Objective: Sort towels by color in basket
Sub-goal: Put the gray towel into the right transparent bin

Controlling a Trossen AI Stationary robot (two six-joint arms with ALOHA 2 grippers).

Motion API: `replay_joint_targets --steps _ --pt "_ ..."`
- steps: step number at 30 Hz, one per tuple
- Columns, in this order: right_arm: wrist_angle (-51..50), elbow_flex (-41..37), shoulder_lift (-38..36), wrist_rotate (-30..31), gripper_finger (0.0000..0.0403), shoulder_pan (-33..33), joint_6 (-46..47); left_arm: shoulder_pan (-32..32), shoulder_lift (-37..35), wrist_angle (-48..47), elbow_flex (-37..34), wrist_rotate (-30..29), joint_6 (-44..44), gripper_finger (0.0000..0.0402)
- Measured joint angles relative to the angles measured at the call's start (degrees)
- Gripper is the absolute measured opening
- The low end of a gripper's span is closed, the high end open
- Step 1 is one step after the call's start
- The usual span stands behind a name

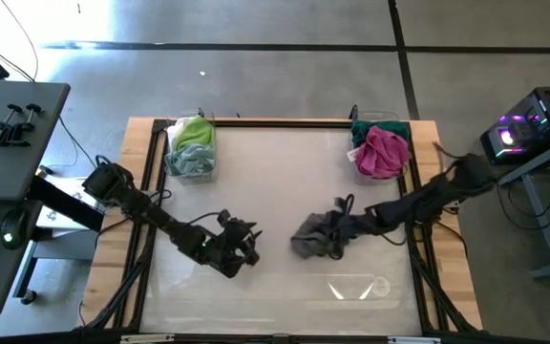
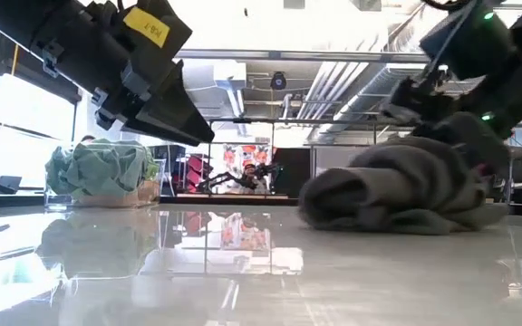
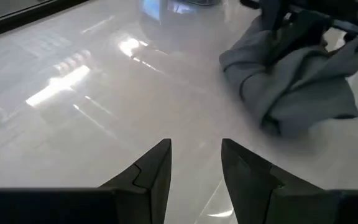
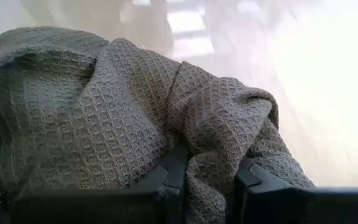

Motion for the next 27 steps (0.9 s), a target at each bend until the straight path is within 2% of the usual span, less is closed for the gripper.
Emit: replay_joint_targets --steps 10,16,18,22,25,27 --pt "-28.52 -0.16 -17.43 0.47 0.0044 6.39 9.25 2.82 0.00 2.28 0.00 1.24 0.55 0.0126" --pt "-40.88 0.05 -23.14 -8.64 0.0044 6.79 14.24 6.05 0.00 6.51 0.00 9.69 6.62 0.0126" --pt "-40.00 -0.44 -23.87 -10.68 0.0044 7.19 13.46 7.21 0.00 8.32 0.00 11.43 9.40 0.0126" --pt "-30.86 -2.29 -24.44 -10.66 0.0044 8.96 8.47 9.07 0.00 11.64 0.00 12.11 14.16 0.0126" --pt "-23.04 -2.71 -25.44 -4.84 0.0044 10.05 6.22 9.80 0.00 13.33 0.01 12.17 16.09 0.0126" --pt "-19.72 -2.65 -27.04 1.27 0.0044 10.38 5.57 9.86 0.00 13.26 0.02 12.16 16.63 0.0126"
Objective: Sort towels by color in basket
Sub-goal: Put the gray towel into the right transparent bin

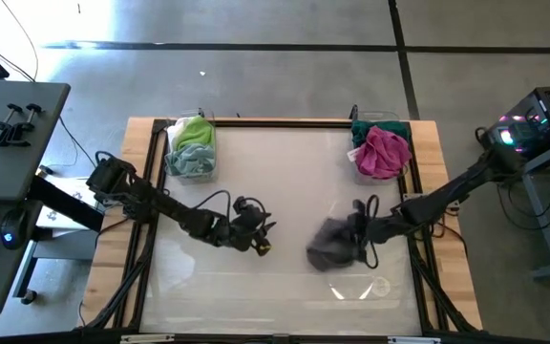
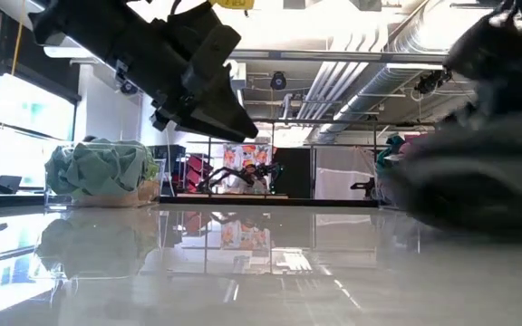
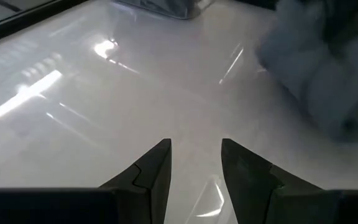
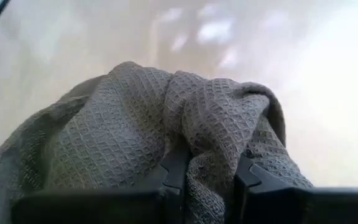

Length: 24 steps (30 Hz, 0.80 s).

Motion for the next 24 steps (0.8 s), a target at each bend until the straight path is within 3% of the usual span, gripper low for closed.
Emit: replay_joint_targets --steps 6,12,14,19,24 --pt "-2.46 3.47 -8.52 21.60 0.0044 0.13 -1.23 -0.03 0.00 -0.37 0.00 0.06 0.05 0.0126" --pt "-22.74 15.13 -16.34 49.72 0.0044 -0.01 -1.55 -0.03 0.00 -0.03 0.00 0.02 0.44 0.0126" --pt "-29.08 19.76 -17.27 56.43 0.0044 -0.71 -1.33 -0.03 0.00 0.00 0.00 -0.07 0.46 0.0126" --pt "-39.40 30.47 -17.71 59.37 0.0044 -5.51 -0.76 -0.03 0.00 0.00 0.00 -0.17 0.44 0.0126" --pt "-54.54 38.27 -17.71 52.04 0.0044 -15.52 6.14 -0.03 0.00 0.00 0.00 -0.25 0.45 0.0126"
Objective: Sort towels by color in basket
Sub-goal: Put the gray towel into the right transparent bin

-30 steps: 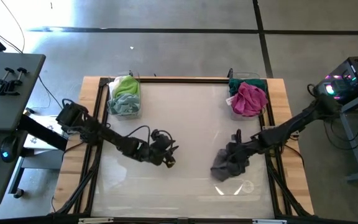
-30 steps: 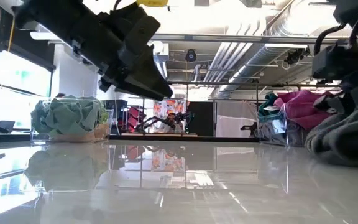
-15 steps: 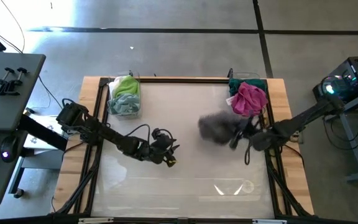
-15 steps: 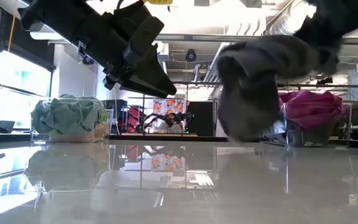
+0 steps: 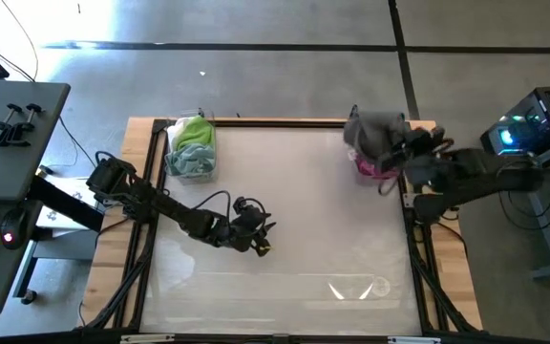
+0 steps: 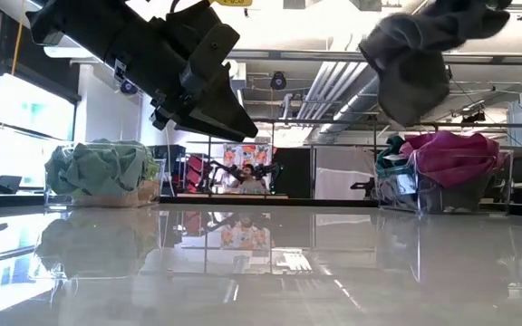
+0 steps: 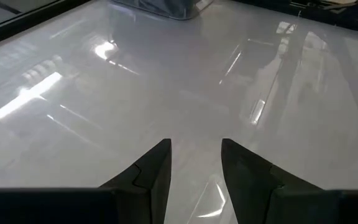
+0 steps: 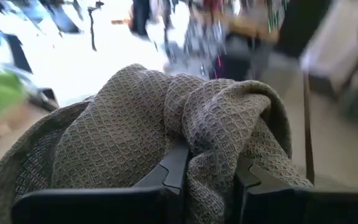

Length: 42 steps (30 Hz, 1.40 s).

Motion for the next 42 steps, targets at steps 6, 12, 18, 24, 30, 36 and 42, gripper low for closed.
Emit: replay_joint_targets --steps 6,12,18,24,30,36,42 --pt "-17.57 2.42 -0.02 -16.25 0.0044 -16.96 10.77 0.00 0.00 0.02 0.00 -0.40 0.01 0.0126" --pt "-14.44 -3.02 1.18 -29.01 0.0044 -30.63 2.85 0.24 0.00 0.40 0.00 -1.44 0.02 0.0126" --pt "-5.24 -8.90 5.08 -37.34 0.0044 -41.80 -7.01 0.23 0.00 2.93 0.00 -1.44 2.65 0.0126" --pt "3.79 -15.82 8.99 -38.21 0.0048 -48.52 -13.65 0.26 0.00 4.42 0.00 -1.47 4.60 0.0126" --pt "13.24 -22.36 10.83 -40.54 0.0064 -51.61 -18.45 0.26 0.00 4.72 0.00 -1.48 4.56 0.0126" --pt "15.85 -22.90 11.75 -43.26 0.0124 -52.00 -19.86 0.26 0.00 4.70 0.00 -1.47 4.54 0.0126" --pt "15.63 -22.75 12.00 -44.50 0.0200 -52.04 -20.51 0.26 0.00 6.71 0.02 -1.48 4.58 0.0126"
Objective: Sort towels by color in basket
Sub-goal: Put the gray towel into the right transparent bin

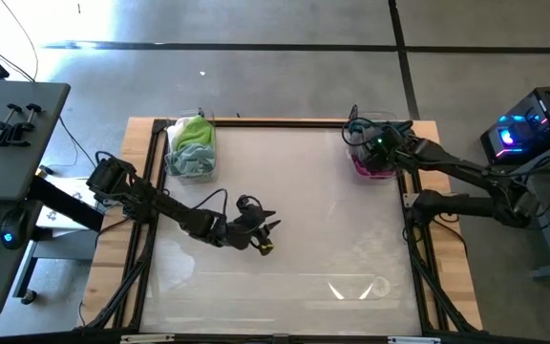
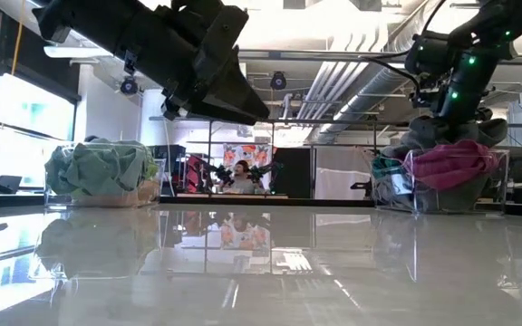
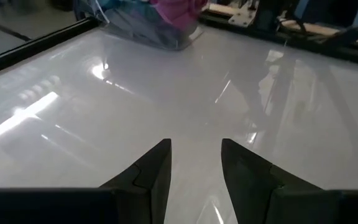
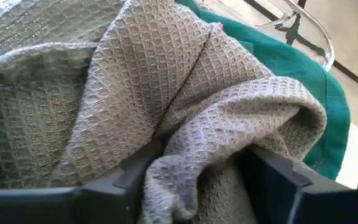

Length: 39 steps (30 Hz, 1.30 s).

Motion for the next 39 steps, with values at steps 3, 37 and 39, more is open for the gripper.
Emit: replay_joint_targets --steps 3,37,39 --pt "-3.28 2.86 0.00 -1.22 0.0220 0.01 -0.11 0.00 0.00 2.14 0.00 0.00 1.53 0.0126" --pt "-39.29 28.74 8.56 -10.35 0.0033 3.27 10.80 28.19 25.11 -10.67 50.27 33.55 23.21 0.0126" --pt "-37.12 28.74 11.20 -10.57 0.0012 1.71 8.21 28.65 26.95 -12.55 52.79 33.61 23.80 0.0126"
